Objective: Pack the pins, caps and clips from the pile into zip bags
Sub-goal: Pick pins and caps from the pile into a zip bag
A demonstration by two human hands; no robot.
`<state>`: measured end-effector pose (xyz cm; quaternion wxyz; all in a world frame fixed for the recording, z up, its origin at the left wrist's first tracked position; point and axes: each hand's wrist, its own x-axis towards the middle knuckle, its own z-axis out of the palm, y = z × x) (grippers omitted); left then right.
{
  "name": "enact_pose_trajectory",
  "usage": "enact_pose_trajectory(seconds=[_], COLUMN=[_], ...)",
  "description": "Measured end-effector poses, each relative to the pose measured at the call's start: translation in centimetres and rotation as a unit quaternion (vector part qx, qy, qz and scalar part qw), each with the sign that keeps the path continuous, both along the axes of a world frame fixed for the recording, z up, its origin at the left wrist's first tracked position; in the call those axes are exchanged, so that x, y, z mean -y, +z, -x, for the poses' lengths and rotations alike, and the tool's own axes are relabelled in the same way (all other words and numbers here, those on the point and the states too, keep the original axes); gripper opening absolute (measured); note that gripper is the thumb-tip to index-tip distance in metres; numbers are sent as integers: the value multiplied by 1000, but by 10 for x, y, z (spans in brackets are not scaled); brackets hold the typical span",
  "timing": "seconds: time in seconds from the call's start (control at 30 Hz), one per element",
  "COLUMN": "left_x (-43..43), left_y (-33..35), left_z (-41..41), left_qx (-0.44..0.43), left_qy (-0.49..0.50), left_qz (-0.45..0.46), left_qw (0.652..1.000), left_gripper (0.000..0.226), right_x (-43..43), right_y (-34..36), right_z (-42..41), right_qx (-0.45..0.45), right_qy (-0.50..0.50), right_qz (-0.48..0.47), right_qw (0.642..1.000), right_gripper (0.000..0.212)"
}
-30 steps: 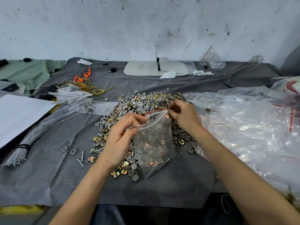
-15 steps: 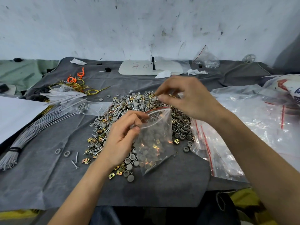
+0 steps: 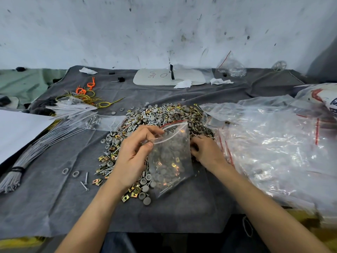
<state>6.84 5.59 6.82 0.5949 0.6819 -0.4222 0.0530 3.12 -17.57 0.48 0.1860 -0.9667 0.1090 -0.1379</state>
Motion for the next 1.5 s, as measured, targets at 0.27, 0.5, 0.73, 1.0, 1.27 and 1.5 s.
enact_pose_trajectory(seconds=[0.27,0.5,0.73,1.0,1.27,1.5], left_x=[5,11,7,6,9,17], left_y=[7,13,9,7,8,11], left_z=[6,9,6,3,6,11], left_qx=[75,78,57,42,64,82], left_qy=[-12,-24,-4,2,2,-17], left_qz=[-55,-39,-31,-24,-40,-43], left_qw=[996,996,998,999,997,996], left_gripper=[23,21,23,21,26,14], right_x=[-20,-39,0,9,8,-36], right_y=[129,145,92,21,80,154], right_z=[31,47,36,48,57,58], right_qx=[232,129,162,-196,138,167], right_qy=[95,197,-47,47,6,186], right_qz=[-363,-217,-273,90,-253,-264], right_qw=[898,947,947,975,958,932], right_gripper=[13,15,8,17,21,20])
